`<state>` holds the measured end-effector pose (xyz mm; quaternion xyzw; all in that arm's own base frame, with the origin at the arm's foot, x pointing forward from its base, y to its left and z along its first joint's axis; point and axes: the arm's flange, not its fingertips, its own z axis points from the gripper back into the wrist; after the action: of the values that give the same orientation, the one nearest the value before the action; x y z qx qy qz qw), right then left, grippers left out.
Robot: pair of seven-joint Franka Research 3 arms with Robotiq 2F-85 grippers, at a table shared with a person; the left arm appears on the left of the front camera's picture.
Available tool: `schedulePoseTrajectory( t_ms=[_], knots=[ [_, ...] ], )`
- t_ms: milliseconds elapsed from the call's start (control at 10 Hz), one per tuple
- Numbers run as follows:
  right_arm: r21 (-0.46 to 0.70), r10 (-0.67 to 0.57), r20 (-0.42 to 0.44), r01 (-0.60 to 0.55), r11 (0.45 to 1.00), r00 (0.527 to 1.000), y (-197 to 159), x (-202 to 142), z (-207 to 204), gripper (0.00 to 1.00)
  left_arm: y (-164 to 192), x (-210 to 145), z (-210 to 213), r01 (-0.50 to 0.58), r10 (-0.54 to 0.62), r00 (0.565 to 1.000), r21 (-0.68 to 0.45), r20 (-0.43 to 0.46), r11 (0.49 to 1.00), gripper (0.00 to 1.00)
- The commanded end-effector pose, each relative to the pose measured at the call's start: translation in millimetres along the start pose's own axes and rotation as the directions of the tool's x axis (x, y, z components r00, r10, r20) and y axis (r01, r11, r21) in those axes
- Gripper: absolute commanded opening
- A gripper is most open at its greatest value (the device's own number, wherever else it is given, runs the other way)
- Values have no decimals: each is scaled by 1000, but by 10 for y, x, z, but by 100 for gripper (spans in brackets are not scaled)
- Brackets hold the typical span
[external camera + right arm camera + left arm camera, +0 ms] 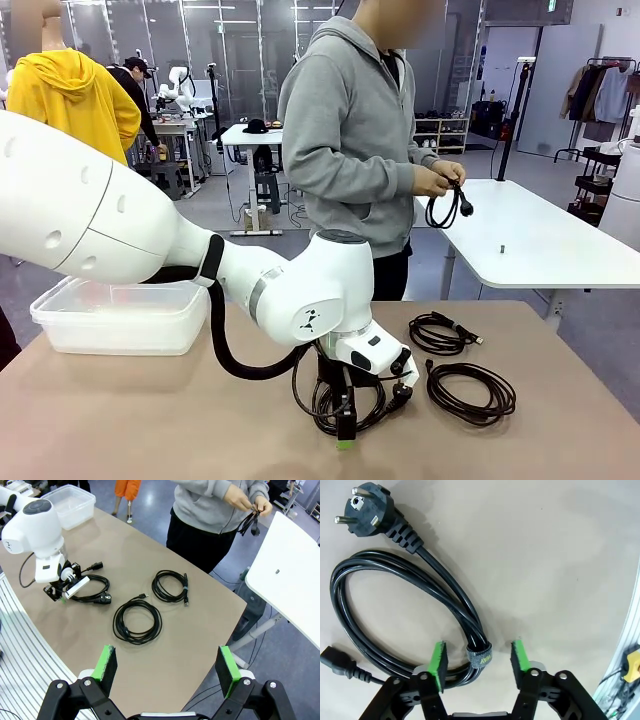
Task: Organize and store the cables.
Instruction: Place the Power Cable into the Organizing box.
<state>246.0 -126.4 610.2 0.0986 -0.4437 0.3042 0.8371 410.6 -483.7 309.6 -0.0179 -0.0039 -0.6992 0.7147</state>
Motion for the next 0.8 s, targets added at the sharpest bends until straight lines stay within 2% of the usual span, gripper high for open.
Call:
schedulePoseTrajectory(
  t_ms=[0,200,300,700],
  knots=[
    [0,-2,1,2,1000,1000,-4,-10,0,100,-55,-47,-1,20,-19,999,-19,46,1000,40],
    [0,-2,1,2,1000,1000,-4,-10,0,100,-63,-49,11,3,-2,1000,-35,30,999,5],
    [0,-2,1,2,1000,1000,-4,-10,0,100,-62,-57,26,1,0,1000,-32,30,999,0],
    [0,-2,1,2,1000,1000,-4,-10,0,100,-81,-50,88,9,-8,1000,-35,24,999,0]
  ],
)
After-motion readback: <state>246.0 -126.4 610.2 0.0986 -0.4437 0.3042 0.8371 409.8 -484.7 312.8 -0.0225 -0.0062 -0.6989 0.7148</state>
